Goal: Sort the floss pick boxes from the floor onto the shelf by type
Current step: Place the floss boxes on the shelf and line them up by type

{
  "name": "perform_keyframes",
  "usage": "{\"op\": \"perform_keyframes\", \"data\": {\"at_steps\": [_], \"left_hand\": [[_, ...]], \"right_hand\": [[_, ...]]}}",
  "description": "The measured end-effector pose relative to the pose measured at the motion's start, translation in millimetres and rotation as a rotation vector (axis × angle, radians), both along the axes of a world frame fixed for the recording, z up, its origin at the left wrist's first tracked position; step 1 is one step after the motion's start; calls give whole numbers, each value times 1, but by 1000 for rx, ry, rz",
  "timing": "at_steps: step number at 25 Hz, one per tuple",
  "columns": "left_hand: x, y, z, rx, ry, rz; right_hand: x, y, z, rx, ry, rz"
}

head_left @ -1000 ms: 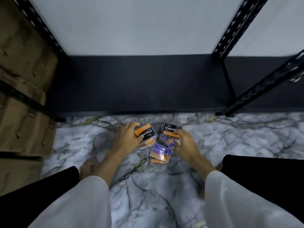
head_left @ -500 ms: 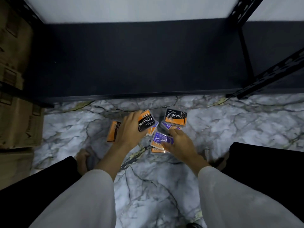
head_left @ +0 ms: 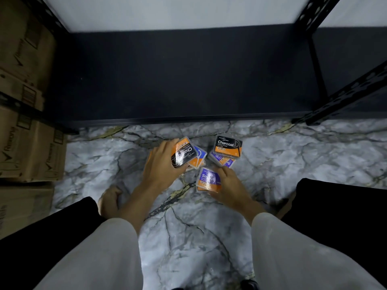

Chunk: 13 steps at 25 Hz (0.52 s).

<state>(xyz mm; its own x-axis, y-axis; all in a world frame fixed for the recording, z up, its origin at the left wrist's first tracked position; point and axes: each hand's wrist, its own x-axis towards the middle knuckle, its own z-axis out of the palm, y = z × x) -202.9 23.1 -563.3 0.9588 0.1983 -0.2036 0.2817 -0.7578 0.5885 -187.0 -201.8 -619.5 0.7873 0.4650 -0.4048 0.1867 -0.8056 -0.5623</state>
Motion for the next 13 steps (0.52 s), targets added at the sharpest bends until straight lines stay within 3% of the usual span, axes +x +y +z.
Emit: {"op": "perform_keyframes", "data": {"at_steps": [4, 8, 13], "left_hand": [[-4, -2, 39, -85, -64, 5], [-6, -6, 106, -22, -159, 5], [-8, -9, 225, 83, -356, 0]], "right_hand": [[2, -6, 44, 60, -95, -15], [11, -4, 124, 149, -217, -42], [27, -9, 255, 326, -562, -53]]}}
